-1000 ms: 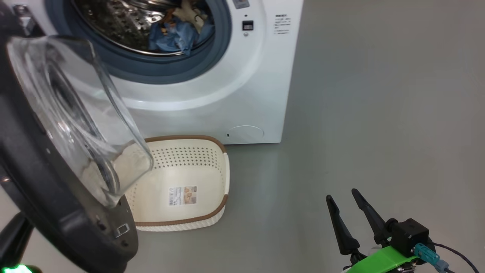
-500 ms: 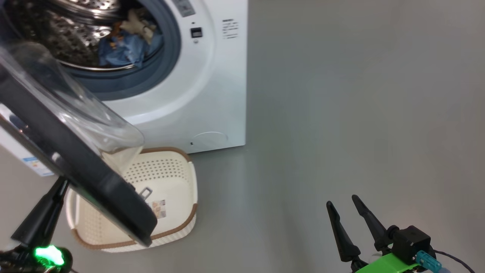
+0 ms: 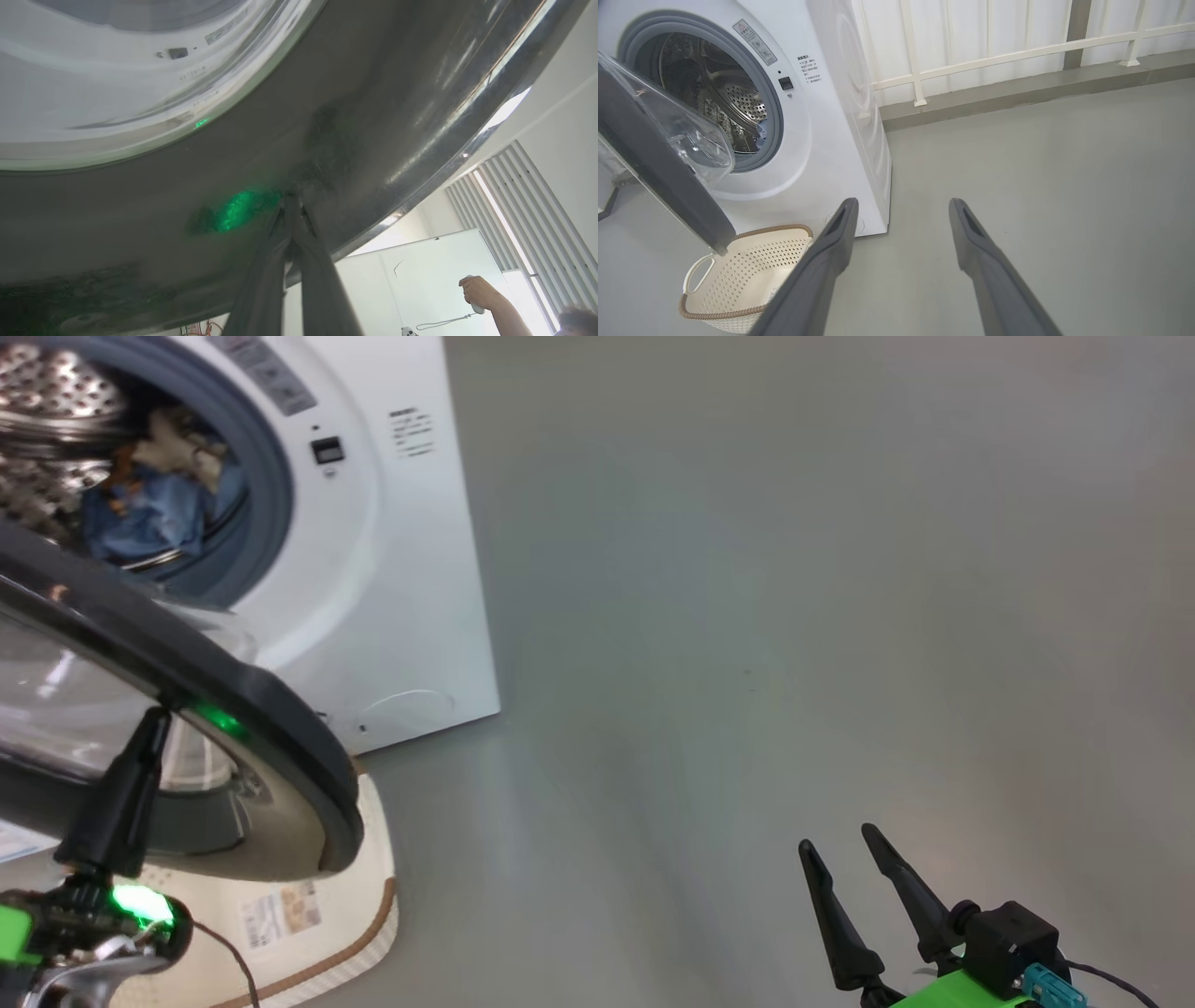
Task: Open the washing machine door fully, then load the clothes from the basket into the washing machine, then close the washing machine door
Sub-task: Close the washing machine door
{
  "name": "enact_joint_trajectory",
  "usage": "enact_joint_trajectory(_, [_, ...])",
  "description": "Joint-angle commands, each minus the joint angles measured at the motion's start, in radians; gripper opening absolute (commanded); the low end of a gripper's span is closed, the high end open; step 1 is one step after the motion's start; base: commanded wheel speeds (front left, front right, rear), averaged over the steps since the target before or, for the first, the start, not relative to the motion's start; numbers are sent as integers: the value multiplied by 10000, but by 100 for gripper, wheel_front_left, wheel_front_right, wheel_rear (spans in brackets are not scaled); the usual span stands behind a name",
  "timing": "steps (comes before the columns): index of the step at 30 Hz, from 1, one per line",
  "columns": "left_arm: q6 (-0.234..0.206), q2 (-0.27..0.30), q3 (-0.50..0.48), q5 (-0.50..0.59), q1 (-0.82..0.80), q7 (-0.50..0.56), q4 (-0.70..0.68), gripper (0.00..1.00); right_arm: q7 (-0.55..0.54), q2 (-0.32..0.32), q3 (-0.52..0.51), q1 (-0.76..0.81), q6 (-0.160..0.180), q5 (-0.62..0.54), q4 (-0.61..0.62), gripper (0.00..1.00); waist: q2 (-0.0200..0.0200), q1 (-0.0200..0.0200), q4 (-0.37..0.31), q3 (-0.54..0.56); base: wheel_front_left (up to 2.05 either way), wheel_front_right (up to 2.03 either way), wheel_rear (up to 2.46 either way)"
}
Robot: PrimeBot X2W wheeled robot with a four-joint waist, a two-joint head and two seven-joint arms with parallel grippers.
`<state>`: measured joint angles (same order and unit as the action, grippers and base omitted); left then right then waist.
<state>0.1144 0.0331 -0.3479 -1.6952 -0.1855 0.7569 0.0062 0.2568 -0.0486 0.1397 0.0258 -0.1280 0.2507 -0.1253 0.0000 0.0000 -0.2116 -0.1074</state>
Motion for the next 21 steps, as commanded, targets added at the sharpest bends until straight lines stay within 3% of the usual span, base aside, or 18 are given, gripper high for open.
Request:
enact_joint_trajectory(1, [106,178,-205,167,-533,-191,-69,0,49,-16,253,-16,-27,94,302,100,0,0,-496,-4,0,0,0])
enact_joint_trajectory(11, [158,175,-309,616,-1571,-1368,995,0,49,-16,232,38,-27,169,425,100,0,0,-903,-89,0,0,0])
enact_joint_trajectory(21, [161,189,-523,869,-1203,-1482,789,0,49,-16,-82,19,-27,254,418,100,0,0,-388,99,0,0,0])
